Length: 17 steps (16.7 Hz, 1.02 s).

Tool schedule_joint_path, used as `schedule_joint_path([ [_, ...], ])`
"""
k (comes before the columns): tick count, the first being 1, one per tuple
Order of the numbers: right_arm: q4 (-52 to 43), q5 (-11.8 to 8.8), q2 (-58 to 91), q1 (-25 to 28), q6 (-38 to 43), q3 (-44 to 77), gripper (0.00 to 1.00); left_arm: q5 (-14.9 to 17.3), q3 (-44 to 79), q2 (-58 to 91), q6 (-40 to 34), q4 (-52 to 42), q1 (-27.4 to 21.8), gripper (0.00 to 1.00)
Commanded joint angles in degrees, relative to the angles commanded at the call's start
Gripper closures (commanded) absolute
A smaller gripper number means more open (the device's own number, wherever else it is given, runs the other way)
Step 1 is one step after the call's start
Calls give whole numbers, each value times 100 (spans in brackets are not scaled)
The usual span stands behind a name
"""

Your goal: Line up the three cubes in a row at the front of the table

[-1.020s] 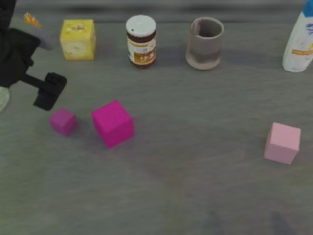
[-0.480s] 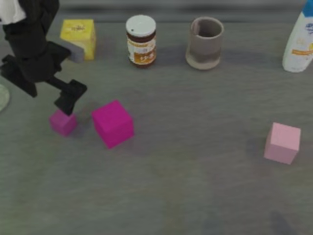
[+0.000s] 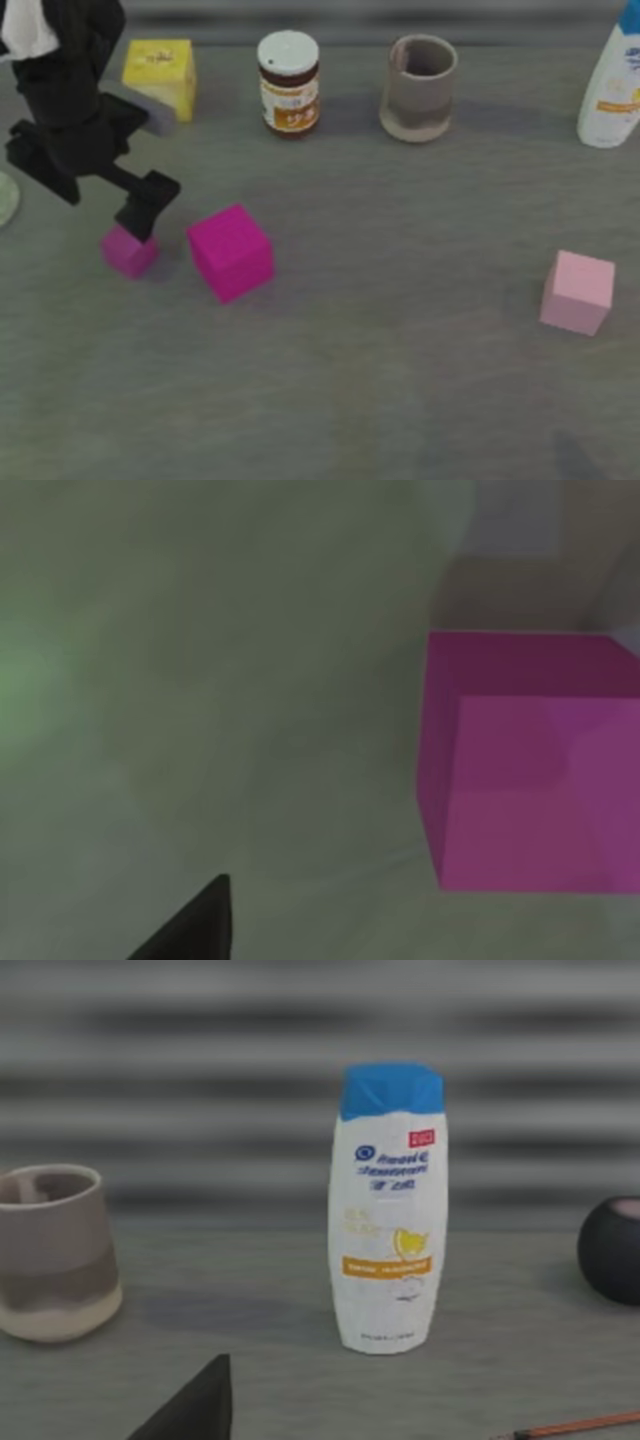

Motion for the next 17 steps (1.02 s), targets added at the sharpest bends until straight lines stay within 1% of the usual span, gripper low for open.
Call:
schedule_joint_path([
  [6,0,0,0,0,0,0,0,5,-728,533,4,1310,-5,0],
  [11,0,0,0,0,0,0,0,6,-832,620,6,1467,-6,0],
  [17,0,0,0,0,0,0,0,6,-832,620,6,1467,-6,45],
])
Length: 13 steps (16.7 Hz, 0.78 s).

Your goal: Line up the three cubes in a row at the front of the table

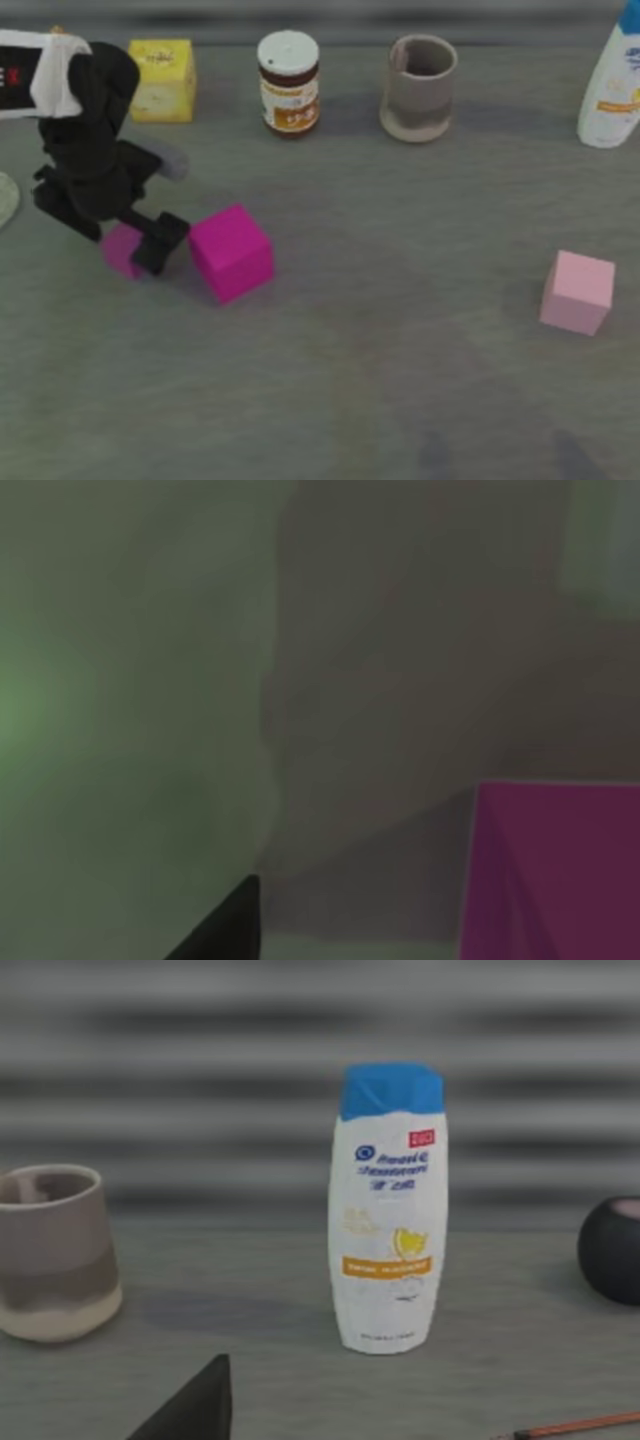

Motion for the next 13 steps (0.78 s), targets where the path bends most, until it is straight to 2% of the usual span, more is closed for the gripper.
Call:
schedule_joint_path([
  [7,0,0,0,0,0,0,0,0,0,0,0,0,0,98],
  [13,0,0,0,0,0,0,0,0,0,0,0,0,0,100],
])
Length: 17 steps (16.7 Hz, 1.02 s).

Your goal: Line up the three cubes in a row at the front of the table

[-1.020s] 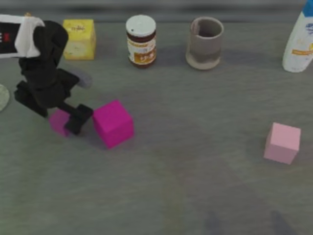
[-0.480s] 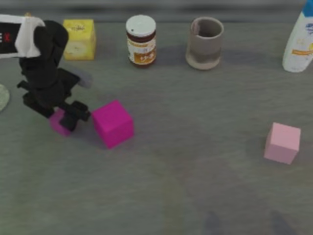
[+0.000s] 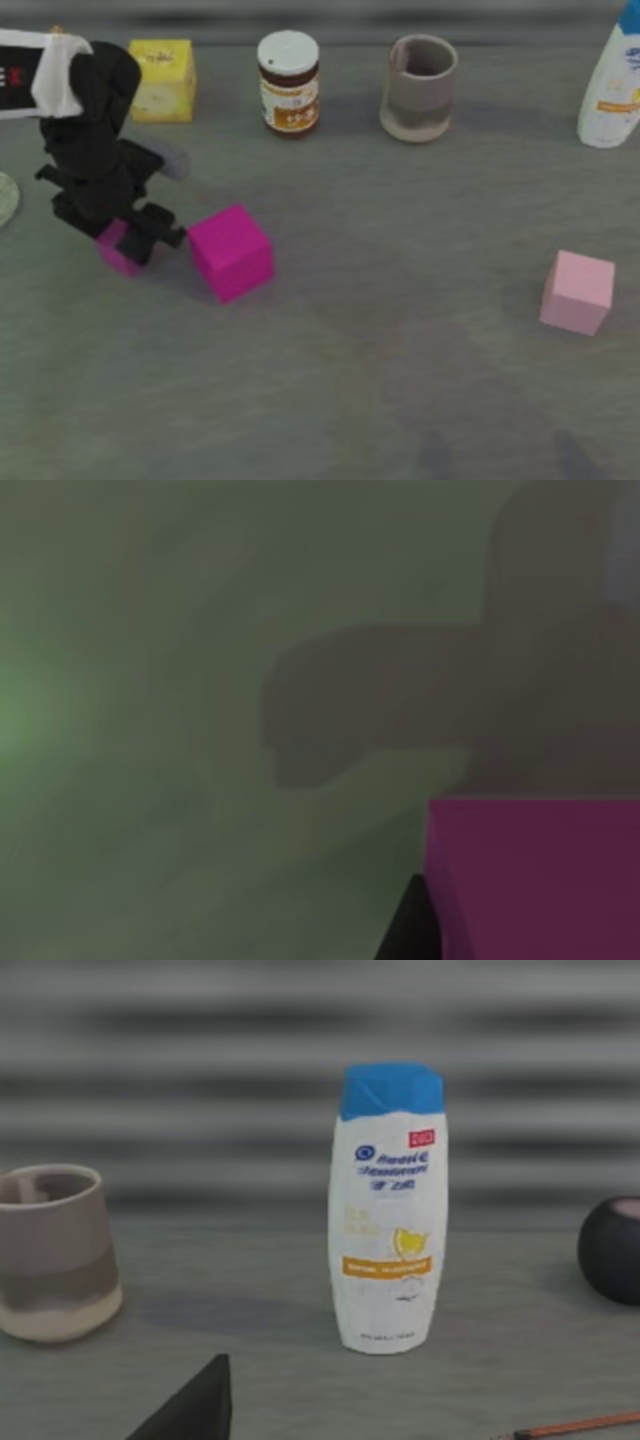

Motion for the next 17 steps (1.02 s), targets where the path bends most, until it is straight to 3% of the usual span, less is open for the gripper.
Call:
schedule_joint_path([
  [5,0,0,0,0,0,0,0,70,140,-237,-26,-194,-2,100],
  [11,0,0,0,0,0,0,0,66,805,-663,-50,-1339,100,100],
  [17,0,0,0,0,0,0,0,63,864,-709,-52,-1425,74,100],
])
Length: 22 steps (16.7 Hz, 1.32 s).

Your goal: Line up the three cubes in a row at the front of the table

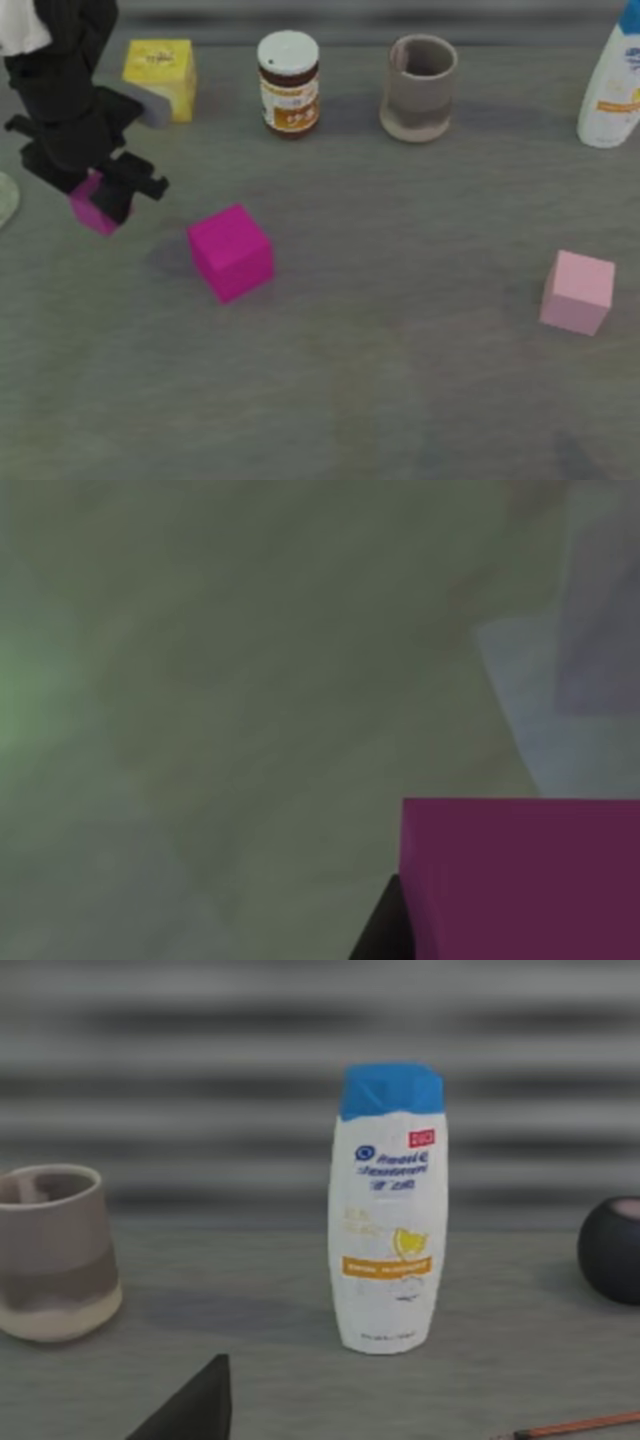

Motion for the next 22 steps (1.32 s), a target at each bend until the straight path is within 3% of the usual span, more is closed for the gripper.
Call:
schedule_joint_path([
  [3,0,0,0,0,0,0,0,-12,127,83,-364,-71,-283,100],
  [6,0,0,0,0,0,0,0,-40,371,232,-1255,-213,-884,100],
  [17,0,0,0,0,0,0,0,-156,1206,626,-6903,-837,-4142,100],
  [22,0,0,0,0,0,0,0,-217,1355,548,-8240,-899,-5049,100],
])
